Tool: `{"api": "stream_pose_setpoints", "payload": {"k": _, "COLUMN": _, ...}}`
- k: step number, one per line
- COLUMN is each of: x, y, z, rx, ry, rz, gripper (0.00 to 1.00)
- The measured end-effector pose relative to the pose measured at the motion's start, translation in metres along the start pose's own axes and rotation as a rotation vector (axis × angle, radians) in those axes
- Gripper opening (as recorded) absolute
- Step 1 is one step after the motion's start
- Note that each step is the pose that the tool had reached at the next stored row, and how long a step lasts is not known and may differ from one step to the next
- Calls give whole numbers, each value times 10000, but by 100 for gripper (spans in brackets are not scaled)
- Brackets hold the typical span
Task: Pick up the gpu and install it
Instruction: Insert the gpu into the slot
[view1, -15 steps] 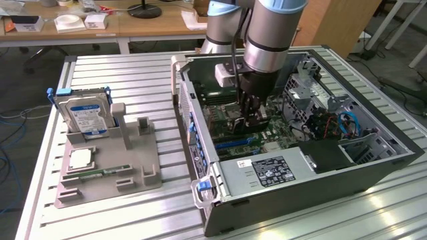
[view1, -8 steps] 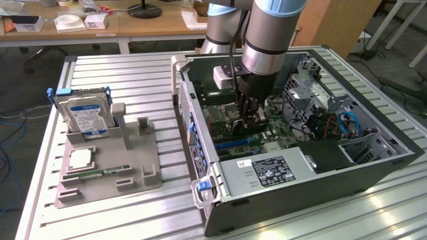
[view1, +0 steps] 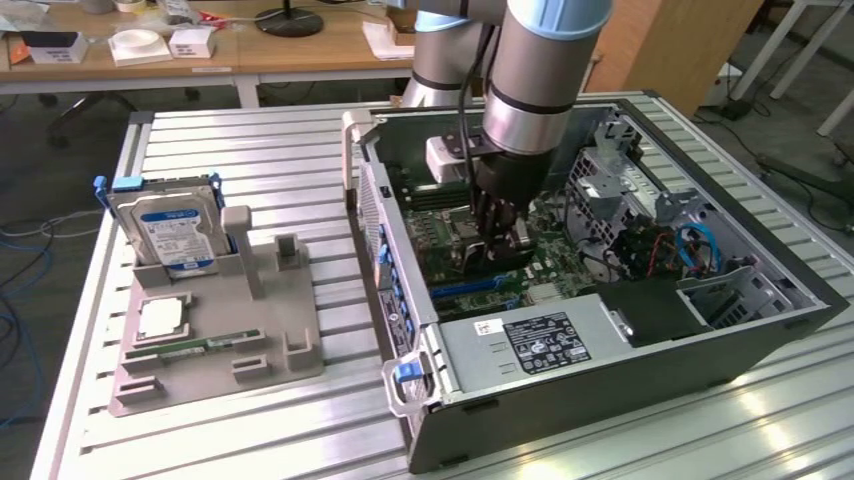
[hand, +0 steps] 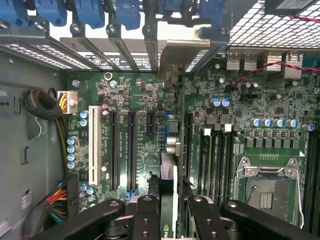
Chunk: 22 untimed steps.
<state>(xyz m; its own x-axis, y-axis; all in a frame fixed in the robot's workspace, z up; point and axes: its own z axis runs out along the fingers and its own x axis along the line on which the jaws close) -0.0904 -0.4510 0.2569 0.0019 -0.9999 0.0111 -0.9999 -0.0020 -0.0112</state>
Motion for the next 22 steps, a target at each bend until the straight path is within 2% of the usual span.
{"api": "stream_pose_setpoints", "payload": {"k": 22, "x": 27, "y": 58, "z": 86, "rx": -1, "ry": 1, "rz": -4, "gripper": 26}}
